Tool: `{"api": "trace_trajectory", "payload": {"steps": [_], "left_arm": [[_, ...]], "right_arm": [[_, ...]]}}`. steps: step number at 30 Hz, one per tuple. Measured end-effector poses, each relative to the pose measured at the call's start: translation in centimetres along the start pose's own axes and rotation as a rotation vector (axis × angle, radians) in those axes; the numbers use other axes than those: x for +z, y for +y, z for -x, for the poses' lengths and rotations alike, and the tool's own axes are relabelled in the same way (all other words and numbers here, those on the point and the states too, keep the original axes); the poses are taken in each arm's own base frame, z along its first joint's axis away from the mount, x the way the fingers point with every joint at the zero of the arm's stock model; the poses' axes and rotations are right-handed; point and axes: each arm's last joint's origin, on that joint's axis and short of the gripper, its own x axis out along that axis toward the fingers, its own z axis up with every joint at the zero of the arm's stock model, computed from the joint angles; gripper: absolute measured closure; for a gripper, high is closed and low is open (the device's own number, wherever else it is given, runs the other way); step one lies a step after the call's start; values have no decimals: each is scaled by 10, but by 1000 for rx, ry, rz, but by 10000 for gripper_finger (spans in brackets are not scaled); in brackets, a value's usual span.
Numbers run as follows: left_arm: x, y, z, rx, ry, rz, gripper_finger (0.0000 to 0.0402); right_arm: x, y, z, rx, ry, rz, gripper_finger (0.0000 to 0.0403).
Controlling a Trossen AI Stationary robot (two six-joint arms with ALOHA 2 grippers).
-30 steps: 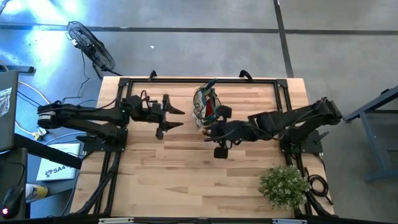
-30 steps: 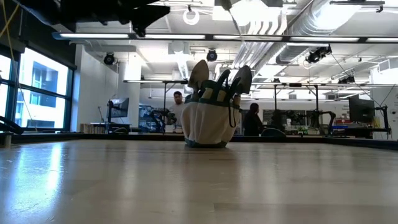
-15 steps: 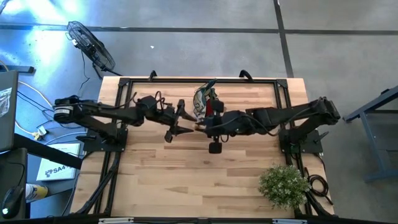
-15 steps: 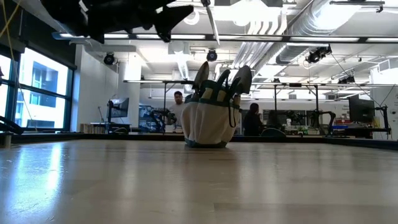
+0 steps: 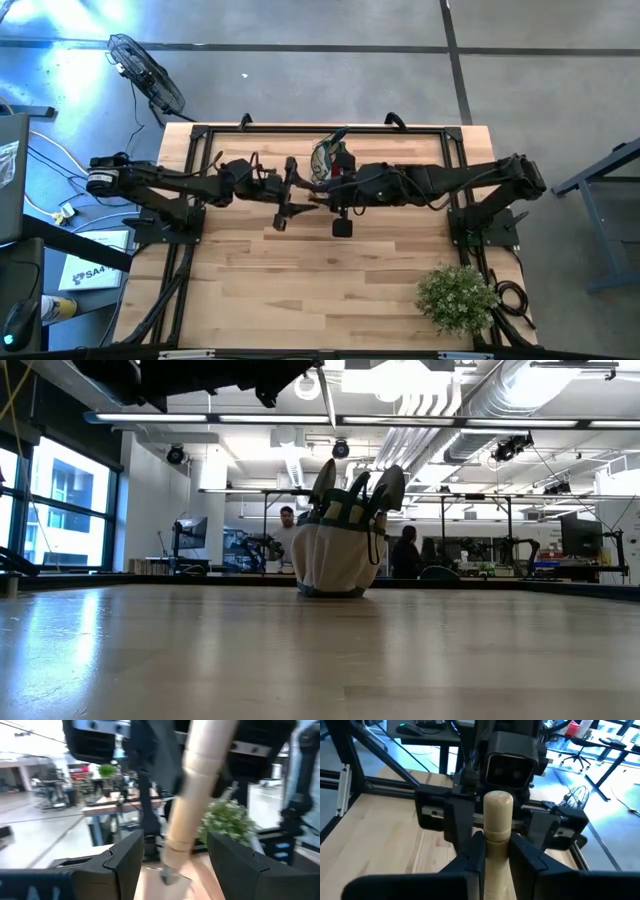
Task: Pick & Place Garden tools in Gardening bag
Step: Put the brown trowel into the light brown gardening bag
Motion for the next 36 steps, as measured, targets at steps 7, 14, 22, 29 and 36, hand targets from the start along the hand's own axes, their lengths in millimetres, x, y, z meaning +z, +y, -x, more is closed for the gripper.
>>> {"api": "trace_trajectory", "payload": {"steps": [7,14,22,29,36], "left_arm": [[2,1,0,19,-24,-12,192],[3,1,0,21,-33,-16,192],[5,1,0,22,-48,-12,229],[3,1,0,16,-31,-44,328],[2,1,0,32,-17,-78,340]], "right_arm": [[1,1,0,24,-13,8,358],[2,-2,-1,17,-30,6,358],[-5,-9,-15,25,-1,-13,358],[-4,-9,-16,29,-17,-10,358],[-5,-8,-16,32,-11,-18,329]]}}
